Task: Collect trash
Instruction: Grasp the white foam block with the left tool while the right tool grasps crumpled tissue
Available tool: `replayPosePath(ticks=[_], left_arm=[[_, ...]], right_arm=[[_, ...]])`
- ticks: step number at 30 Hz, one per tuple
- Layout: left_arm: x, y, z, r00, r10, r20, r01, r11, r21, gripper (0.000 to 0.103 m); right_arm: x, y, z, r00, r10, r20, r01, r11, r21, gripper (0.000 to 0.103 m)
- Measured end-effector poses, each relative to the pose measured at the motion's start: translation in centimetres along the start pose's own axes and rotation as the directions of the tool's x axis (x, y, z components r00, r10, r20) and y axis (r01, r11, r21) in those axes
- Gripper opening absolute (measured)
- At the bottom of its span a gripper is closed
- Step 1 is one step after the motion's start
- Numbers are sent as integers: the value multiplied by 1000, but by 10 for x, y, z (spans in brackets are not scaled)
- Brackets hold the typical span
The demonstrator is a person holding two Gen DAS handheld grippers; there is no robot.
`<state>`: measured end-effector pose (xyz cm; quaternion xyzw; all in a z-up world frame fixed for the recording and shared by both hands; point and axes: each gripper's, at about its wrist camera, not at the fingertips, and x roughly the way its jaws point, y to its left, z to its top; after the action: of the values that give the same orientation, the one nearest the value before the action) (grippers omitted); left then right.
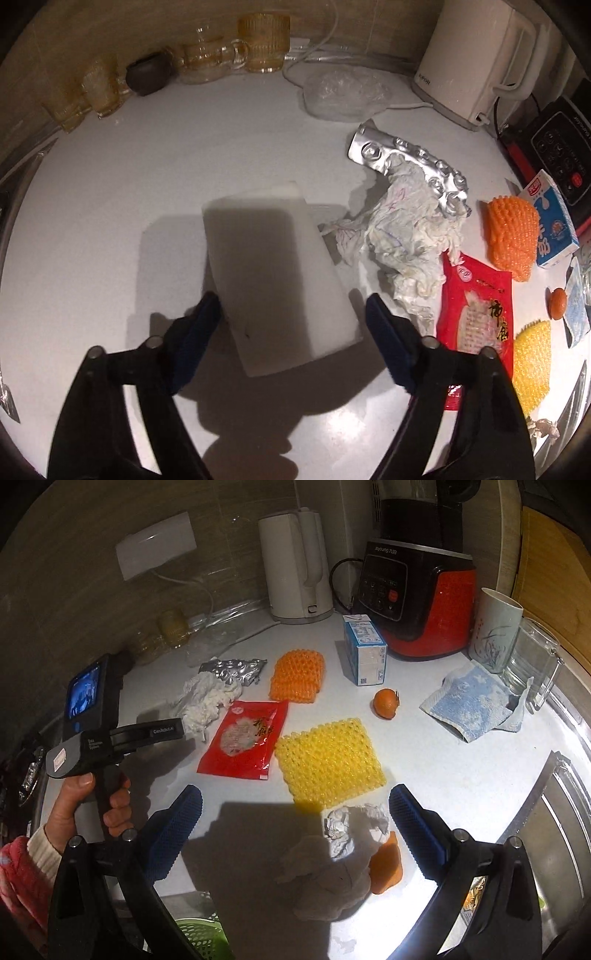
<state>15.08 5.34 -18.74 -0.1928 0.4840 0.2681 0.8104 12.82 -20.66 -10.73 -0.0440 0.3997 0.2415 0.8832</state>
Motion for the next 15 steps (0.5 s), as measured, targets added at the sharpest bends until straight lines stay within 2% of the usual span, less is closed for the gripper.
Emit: replayPosePath(ticks=[1,5,11,15], left_arm=[[0,0,0,1000,-2,5,2,1000,10,69],[0,3,3,999,-39,11,39,998,55,65],[-9,20,3,995,-95,16,92,987,130,65],[-24,40,6,992,-119,37,109,973,204,65]], right_arm=[[2,3,1,1000,0,1,0,1000,-2,101],[12,18,9,1000,0,6,0,1000,-2,100],[36,56,33,999,-29,19,29,999,-33,100],[61,82,54,1000,-25,18,25,1000,-10,101]])
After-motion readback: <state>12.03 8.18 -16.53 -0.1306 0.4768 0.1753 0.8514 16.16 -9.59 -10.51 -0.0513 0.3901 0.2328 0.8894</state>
